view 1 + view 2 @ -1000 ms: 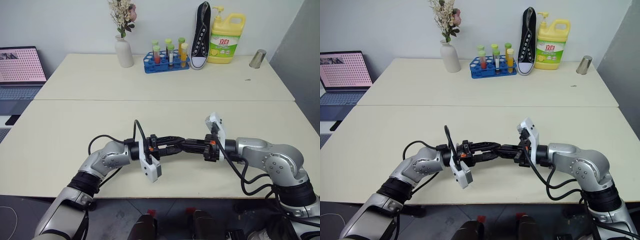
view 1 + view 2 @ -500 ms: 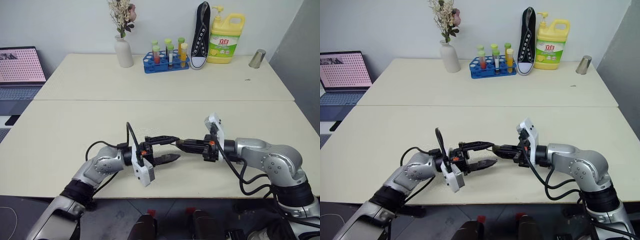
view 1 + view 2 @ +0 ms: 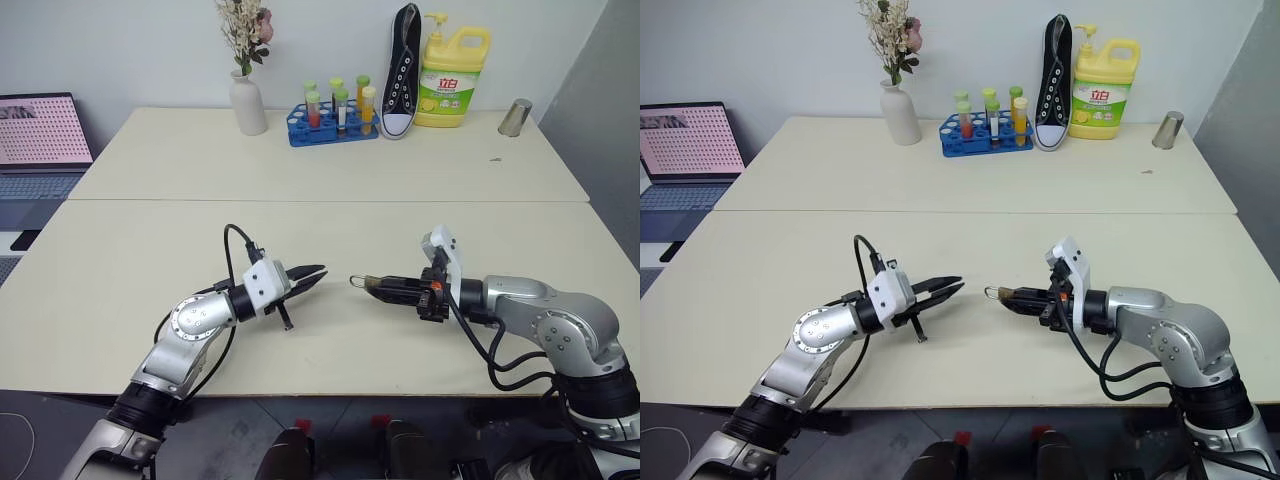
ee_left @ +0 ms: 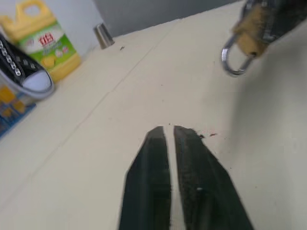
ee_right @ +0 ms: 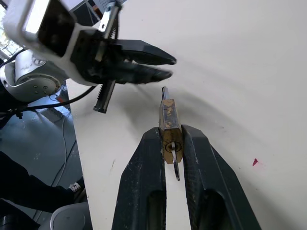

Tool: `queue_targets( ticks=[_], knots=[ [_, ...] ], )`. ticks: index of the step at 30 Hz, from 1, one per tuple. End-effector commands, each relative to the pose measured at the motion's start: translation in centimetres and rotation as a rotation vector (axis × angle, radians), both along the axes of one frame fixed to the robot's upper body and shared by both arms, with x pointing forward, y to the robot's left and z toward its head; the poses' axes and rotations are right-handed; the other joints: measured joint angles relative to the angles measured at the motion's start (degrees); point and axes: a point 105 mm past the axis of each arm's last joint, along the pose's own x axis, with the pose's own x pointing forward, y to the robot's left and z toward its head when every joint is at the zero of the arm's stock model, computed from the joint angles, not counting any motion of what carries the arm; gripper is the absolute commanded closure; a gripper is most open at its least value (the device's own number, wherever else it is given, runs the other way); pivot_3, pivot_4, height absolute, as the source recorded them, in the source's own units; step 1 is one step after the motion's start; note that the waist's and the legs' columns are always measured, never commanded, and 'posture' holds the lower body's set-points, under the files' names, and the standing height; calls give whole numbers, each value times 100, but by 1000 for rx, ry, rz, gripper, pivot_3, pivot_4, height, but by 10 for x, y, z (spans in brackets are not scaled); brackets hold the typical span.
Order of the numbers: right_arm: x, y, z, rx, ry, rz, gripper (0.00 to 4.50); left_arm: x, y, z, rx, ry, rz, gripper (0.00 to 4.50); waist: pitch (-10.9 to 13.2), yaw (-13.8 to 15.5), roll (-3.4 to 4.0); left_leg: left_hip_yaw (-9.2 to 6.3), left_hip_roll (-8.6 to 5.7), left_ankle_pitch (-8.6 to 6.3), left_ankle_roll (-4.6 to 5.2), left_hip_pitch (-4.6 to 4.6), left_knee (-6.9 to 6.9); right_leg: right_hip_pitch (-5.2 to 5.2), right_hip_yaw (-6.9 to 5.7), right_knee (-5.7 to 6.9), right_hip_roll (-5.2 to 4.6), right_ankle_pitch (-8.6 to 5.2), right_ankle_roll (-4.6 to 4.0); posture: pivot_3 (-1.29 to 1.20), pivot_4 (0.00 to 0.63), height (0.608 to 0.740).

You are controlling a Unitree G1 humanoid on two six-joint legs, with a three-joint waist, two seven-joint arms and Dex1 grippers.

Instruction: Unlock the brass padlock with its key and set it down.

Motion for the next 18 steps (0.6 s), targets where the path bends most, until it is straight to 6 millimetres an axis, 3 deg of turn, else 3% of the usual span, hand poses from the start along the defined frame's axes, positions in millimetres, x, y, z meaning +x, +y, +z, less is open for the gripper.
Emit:
queue_targets(
  ticks=[1, 6, 18],
  knots=[
    [-7, 7, 14, 21, -73, 50, 4349, -2, -17, 22, -137, 112, -70, 4500, 0, 0, 0, 0, 1, 0, 0, 0, 0, 0, 1, 0, 0, 0, 0, 0, 150, 740],
    [-11, 10, 14, 25, -77, 67, 4349, -10, -31, 21, -179, 254, -147, 4500, 0, -15, 0, 3, -1, 0, -1, 2, 0, 1, 2, -2, 3, 0, 0, 0, 150, 740],
    [-11, 11, 15, 27, -81, 70, 4349, -22, -35, 21, -164, 325, -204, 4500, 0, -1, 0, 2, 3, 0, -1, 2, -1, 1, 5, -5, 12, 0, -1, 0, 150, 740]
  ],
)
